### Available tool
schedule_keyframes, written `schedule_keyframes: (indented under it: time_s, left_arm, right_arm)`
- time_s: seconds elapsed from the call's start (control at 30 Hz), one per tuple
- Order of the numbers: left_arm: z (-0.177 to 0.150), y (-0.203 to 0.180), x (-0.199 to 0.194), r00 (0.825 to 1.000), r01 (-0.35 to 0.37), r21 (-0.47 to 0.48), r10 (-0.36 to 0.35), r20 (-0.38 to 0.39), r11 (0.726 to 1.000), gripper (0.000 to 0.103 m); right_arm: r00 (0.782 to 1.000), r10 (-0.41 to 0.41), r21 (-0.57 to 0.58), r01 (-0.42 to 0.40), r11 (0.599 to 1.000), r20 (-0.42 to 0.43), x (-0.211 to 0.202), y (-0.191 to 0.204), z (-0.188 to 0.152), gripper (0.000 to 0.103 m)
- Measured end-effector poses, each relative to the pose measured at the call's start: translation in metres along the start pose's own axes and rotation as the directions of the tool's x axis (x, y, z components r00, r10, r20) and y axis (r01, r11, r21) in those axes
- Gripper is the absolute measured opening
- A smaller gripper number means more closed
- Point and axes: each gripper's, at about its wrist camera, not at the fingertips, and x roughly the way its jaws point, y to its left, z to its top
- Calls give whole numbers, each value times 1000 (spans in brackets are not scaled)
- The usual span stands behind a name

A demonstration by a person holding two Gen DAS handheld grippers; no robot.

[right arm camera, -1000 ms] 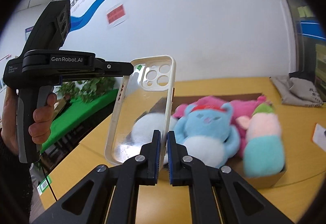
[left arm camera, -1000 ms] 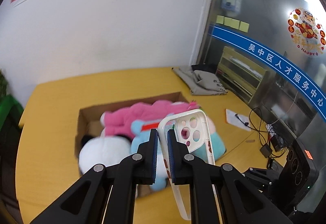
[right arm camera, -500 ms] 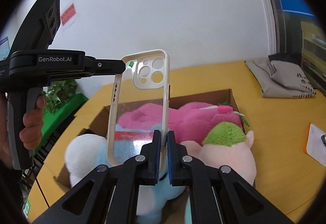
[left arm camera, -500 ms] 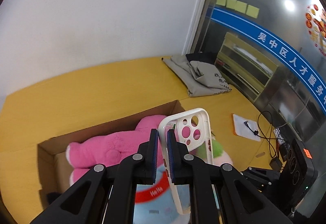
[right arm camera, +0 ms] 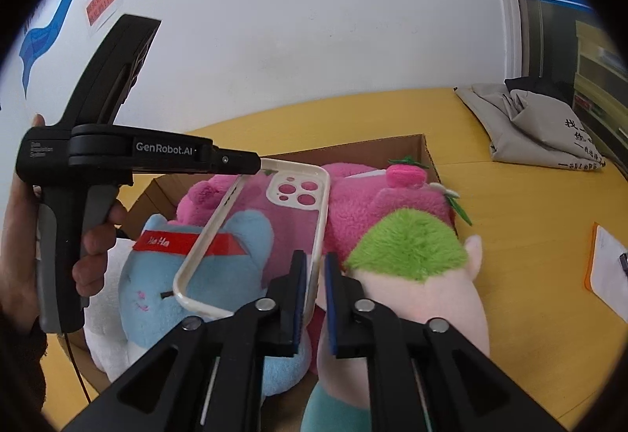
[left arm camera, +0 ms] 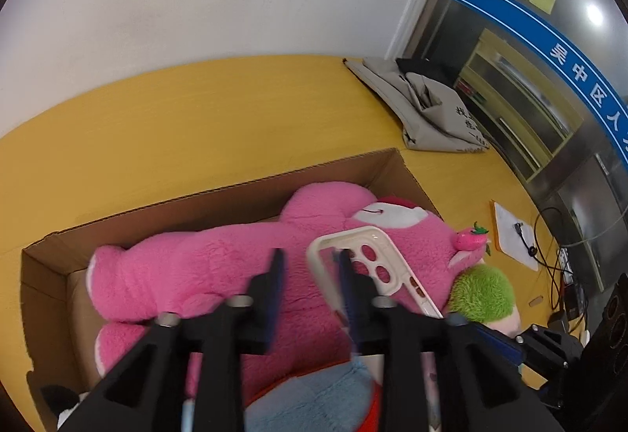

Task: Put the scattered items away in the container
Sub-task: 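Lift the phone case with both grippers and drop it onto the plushes, then open both grippers and withdraw them from the box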

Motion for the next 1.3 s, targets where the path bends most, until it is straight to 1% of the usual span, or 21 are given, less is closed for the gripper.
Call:
schedule_keyframes:
  time_s: [0.03,0.07,0.1,0.13,0.17,0.2,0.23,0.3,0.4,0.43,0.6,0.63,0.77,0.83,0.93,0.97,1.07,1.17,1.3]
  left_arm:
    - [0,3,-8,1000,-7,-18,7,24,1000,75]
    - [0,6,-14,999,-5,-31,7,43,1000,78]
    - [1,9,-21,998,-1,-39,4,58,999,79]
    - [0,10,-31,997,-3,-44,7,74,999,79]
    - [-2,10,-42,996,-15,-43,19,87,999,79]
    - [-5,8,-53,994,-28,-39,32,103,999,80]
    - [-11,6,-66,991,-39,-31,43,125,999,83]
    - [-28,0,-93,984,-63,-14,64,169,998,86]
    - [-68,-8,-132,968,-116,-5,114,225,993,103]
    - [-85,-11,-144,959,-144,-5,140,245,990,103]
    - [-160,-19,-187,937,-224,-30,224,269,974,103]
    - [-176,-21,-194,934,-237,-38,239,267,971,103]
    - [-219,-31,-214,930,-259,-66,267,253,964,103]
    - [-234,-38,-223,928,-248,-92,264,264,964,103]
    - [-253,-47,-236,938,-178,-129,208,279,976,103]
    - [-257,-50,-238,938,-172,-128,202,281,977,103]
    - [-263,-59,-242,933,-193,-121,221,286,974,103]
    - [-268,-64,-246,931,-191,-124,220,291,974,103]
    - [-276,-67,-250,929,-191,-138,224,294,972,103]
  right_arm:
    - [1000,7,-1,-7,1000,4,-4,1,-2,25]
    - [1000,15,-4,-15,1000,10,-10,2,-4,31]
    - [1000,24,-12,-24,1000,16,-16,5,-7,45]
    - [999,33,-24,-33,999,22,-21,9,-9,62]
    - [999,34,-38,-33,999,32,-29,13,-13,71]
    - [999,11,-46,-9,999,47,-37,17,-16,86]
    - [997,-17,-52,21,998,69,-46,21,-20,86]
    - [996,-17,-70,23,997,92,-62,26,-27,86]
    - [993,-45,-98,56,994,109,-82,36,-38,86]
    - [991,-60,-112,74,991,117,-90,41,-43,86]
    - [985,-96,-108,112,988,142,-123,58,-62,86]
    - [984,-100,-110,117,987,147,-130,62,-67,86]
    - [984,-102,-128,121,984,146,-150,72,-86,86]
    - [984,-104,-124,123,985,146,-158,76,-93,86]
    - [983,-105,-128,125,984,151,-169,82,-103,86]
    - [983,-106,-134,127,983,153,-174,85,-106,86]
    - [980,-110,-148,135,980,165,-185,93,-111,86]
    - [977,-125,-169,154,974,173,-192,98,-116,86]
    - [975,-134,-169,164,972,175,-199,99,-119,86]
